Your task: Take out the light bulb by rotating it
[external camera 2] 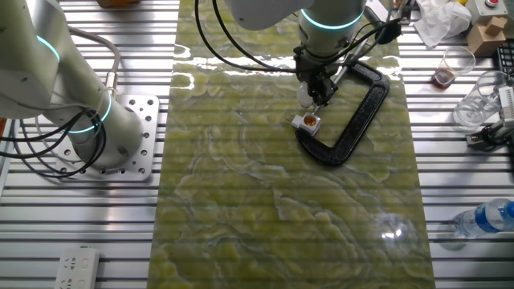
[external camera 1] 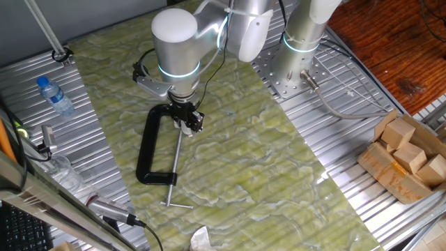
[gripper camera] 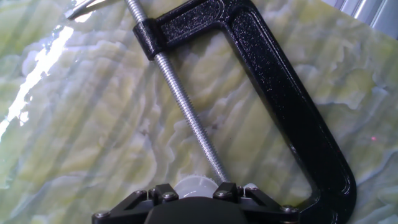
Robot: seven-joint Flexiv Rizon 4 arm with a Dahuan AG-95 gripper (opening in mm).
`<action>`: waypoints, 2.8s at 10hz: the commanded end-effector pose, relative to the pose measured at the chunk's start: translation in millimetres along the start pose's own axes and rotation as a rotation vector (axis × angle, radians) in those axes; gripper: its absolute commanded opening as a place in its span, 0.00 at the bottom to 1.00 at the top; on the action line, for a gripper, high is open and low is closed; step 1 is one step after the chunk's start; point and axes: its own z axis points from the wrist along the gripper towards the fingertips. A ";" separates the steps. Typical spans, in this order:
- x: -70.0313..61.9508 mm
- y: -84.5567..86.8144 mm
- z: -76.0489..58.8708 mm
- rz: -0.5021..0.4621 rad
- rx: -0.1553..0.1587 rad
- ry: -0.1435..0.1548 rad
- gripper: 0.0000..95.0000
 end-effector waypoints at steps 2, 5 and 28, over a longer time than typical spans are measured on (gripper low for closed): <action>0.7 0.0 -0.7 -0.007 0.000 0.000 0.40; 0.7 0.0 -0.7 -0.020 0.000 0.000 0.40; 0.7 0.0 -0.7 -0.024 0.002 0.001 0.60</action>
